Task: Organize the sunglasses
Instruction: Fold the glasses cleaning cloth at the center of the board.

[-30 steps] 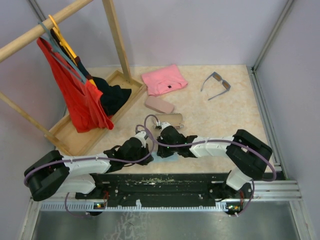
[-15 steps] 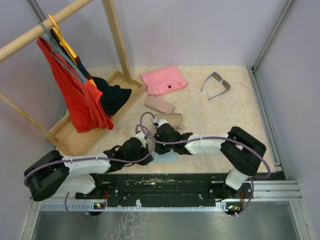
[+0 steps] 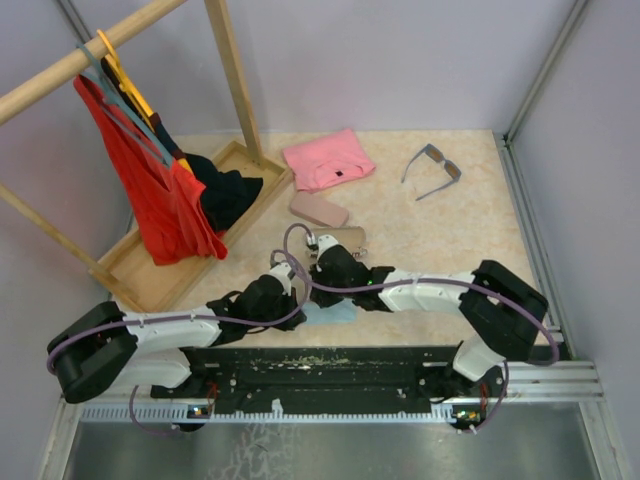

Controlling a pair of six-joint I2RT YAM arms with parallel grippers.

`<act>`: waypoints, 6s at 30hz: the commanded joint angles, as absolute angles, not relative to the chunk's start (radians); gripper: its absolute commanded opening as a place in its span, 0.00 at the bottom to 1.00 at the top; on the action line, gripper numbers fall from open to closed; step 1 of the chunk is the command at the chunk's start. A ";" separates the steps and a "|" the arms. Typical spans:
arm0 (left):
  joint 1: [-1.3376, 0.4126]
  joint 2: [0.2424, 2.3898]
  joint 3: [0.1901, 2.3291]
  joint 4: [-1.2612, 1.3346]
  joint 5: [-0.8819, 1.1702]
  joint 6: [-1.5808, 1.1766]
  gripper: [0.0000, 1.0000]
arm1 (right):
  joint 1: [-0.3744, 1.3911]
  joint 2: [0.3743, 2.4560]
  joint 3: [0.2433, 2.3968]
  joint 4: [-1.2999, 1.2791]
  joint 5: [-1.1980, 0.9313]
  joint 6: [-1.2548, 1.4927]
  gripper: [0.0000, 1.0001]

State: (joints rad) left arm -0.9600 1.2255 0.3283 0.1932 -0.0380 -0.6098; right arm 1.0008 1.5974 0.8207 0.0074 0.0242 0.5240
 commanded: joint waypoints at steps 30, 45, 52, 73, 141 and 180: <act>-0.963 1.224 0.334 0.174 -0.047 -0.608 0.00 | 1.029 1.614 0.756 0.118 0.015 0.585 0.00; -0.963 1.202 0.328 0.156 -0.056 -0.608 0.00 | 1.029 1.643 0.847 0.035 0.140 0.589 0.00; -0.963 1.186 0.327 0.144 -0.062 -0.609 0.00 | 1.029 1.620 0.850 0.018 0.189 0.595 0.00; -0.920 1.126 0.456 0.030 -0.180 -0.586 0.42 | 0.978 1.157 0.589 -0.155 0.331 0.622 0.32; -0.884 1.327 0.488 0.126 -0.116 -0.554 0.00 | 0.846 1.396 0.567 -0.052 0.130 0.768 0.40; -0.884 1.338 0.487 0.109 -0.103 -0.547 0.00 | 0.693 1.402 0.336 0.180 -0.146 0.964 0.38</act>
